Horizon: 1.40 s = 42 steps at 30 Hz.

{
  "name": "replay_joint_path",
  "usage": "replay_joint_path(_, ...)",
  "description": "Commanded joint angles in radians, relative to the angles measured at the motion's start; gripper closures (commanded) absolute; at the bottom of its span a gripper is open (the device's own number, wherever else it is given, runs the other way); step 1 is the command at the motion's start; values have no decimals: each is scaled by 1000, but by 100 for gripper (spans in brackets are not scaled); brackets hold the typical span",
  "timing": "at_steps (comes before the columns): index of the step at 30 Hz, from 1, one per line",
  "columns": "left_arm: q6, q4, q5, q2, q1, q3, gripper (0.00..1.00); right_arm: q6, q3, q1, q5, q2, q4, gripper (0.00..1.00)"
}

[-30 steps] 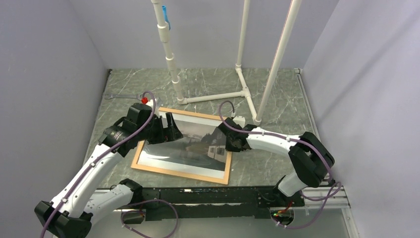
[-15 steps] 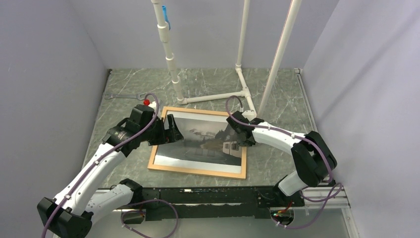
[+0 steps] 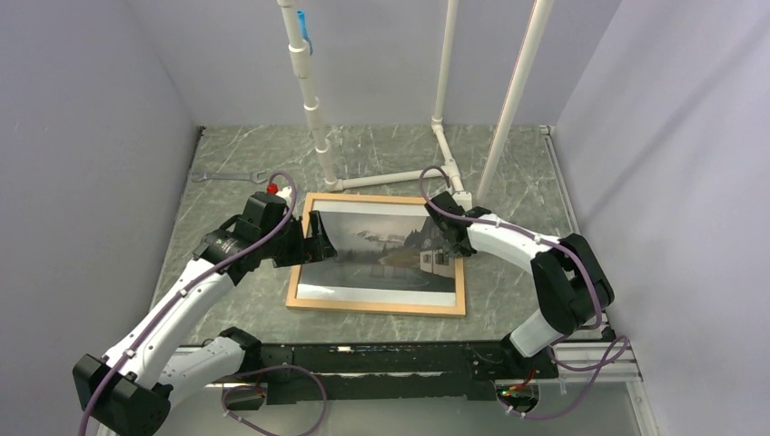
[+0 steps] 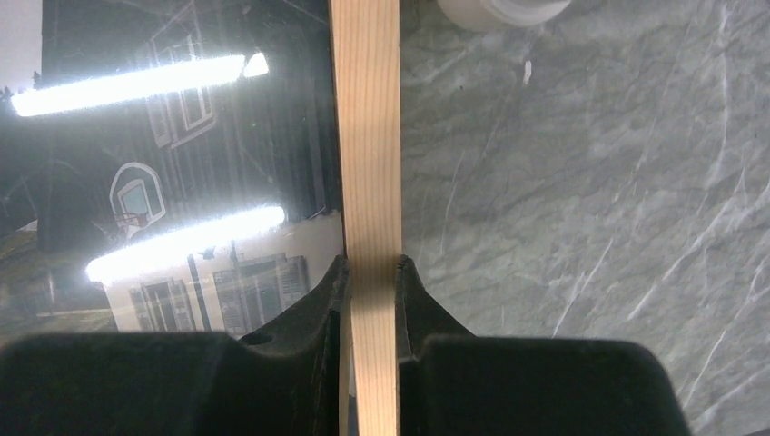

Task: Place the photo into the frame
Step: Adjust the photo frame at the center of the board, then reset both arms

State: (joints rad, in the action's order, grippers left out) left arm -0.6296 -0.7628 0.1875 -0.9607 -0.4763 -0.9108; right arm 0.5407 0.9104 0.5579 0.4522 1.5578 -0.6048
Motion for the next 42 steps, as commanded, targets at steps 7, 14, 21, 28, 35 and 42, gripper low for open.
replay_joint_path(7,25,49,24,-12,5,21,6,-75,42,-46,59,36,63,95)
replay_joint_path(14,25,70,27,-16,6,39,6,-9,80,-48,71,21,-18,36)
replay_joint_path(21,17,183,92,-9,17,104,5,-16,7,-48,-148,-149,59,15)
replay_joint_path(28,27,451,195,42,95,265,4,2,-110,-58,-329,-355,133,1)
replay_joint_path(35,61,601,64,210,240,393,2,5,-154,-175,-341,-464,69,1)
replay_joint_path(42,283,579,-197,325,260,381,2,-50,-240,-372,-333,-631,114,1)
